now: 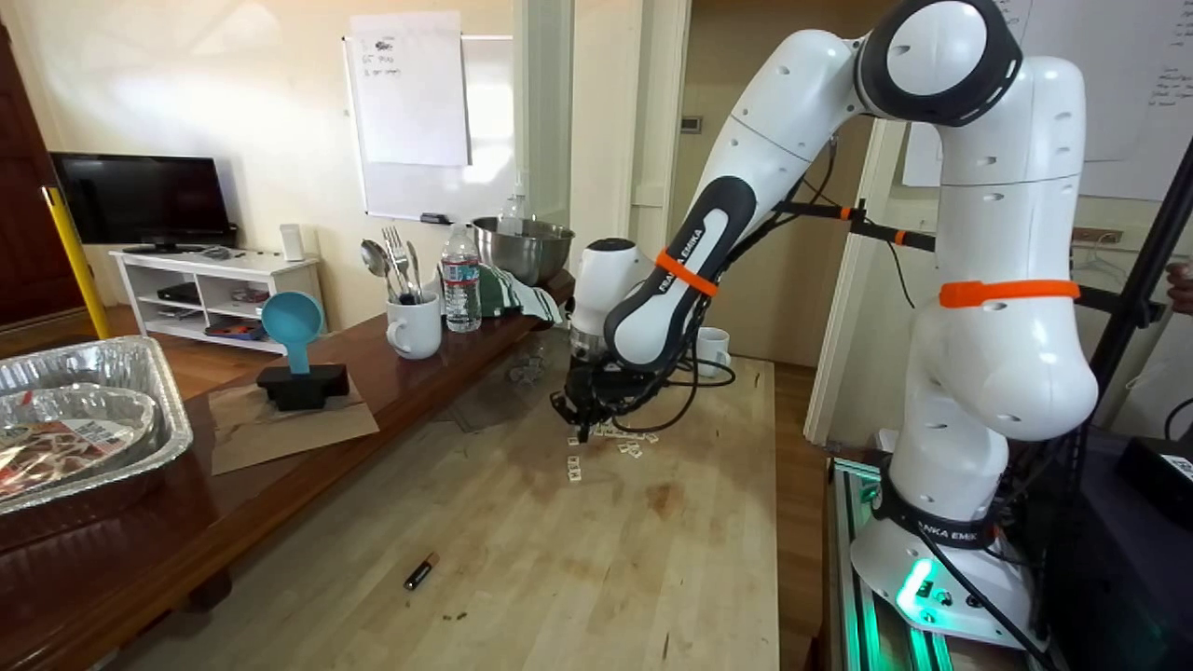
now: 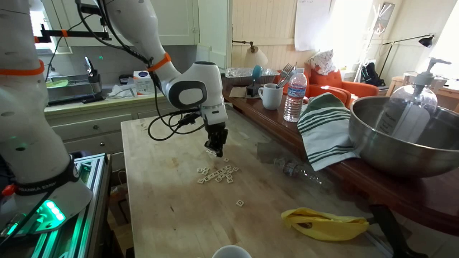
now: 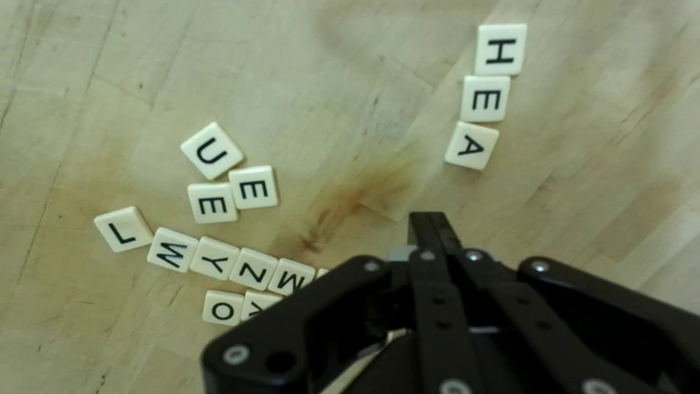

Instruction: Align the small blocks on the table

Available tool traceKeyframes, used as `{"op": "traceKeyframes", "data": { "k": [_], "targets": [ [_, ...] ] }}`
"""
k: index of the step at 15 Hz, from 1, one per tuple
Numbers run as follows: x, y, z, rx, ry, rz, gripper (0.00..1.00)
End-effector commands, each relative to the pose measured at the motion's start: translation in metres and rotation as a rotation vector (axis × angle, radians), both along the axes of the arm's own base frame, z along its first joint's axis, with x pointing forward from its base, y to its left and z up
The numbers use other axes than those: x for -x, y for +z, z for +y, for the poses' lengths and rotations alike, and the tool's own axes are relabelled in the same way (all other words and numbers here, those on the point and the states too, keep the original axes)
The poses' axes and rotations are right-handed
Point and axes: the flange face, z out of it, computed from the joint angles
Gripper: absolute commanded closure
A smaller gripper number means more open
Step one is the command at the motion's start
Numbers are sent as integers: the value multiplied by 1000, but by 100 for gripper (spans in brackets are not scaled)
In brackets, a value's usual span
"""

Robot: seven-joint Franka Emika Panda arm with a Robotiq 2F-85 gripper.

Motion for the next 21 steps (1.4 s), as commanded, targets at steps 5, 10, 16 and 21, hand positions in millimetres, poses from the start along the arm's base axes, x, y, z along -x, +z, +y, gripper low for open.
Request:
{"op": "traceKeyframes", "data": {
  "k": [5,10,16,21],
  "targets": [
    [-10,2,-19,53,23,-32,100],
    [-19,-2,-17,52,31,-44,100],
    [-26,-15,-15,52,41,-52,100],
    [-27,-20,-9,40,50,-48,100]
  ]
}}
